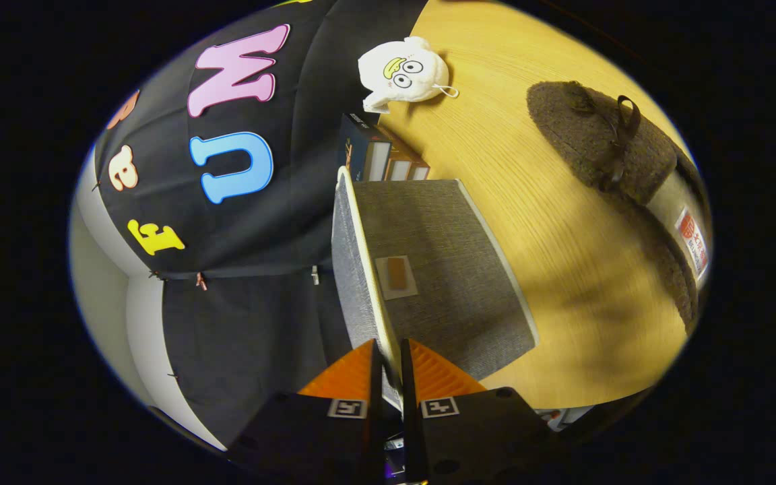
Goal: Open the storage box then place both shoes into the box .Put the left shoe in first, then the right shoe, with the right side of both shoes facing outward in a uniform manner.
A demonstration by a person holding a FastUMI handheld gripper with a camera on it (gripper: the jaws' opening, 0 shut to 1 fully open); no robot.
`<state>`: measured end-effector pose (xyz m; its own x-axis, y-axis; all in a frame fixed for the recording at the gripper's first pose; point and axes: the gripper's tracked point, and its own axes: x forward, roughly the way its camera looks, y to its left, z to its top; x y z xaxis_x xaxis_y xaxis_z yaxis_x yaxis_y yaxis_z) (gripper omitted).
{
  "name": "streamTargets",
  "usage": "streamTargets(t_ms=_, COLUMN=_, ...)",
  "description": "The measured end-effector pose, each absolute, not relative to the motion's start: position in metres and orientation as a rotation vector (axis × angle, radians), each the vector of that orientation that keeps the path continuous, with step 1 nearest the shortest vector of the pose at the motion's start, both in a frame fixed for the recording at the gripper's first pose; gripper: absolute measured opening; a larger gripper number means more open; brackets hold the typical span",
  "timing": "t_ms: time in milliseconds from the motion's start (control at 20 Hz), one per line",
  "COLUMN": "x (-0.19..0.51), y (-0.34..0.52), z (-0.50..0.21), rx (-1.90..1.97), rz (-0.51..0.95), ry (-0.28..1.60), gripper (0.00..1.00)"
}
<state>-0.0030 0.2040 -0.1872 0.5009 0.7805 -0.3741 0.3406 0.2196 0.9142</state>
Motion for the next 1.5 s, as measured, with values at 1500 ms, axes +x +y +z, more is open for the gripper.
streamTargets(t_ms=1500, x=0.033, y=0.344, z=-0.025, rx=1.059, rz=0.752, ry=0.937, gripper=0.05)
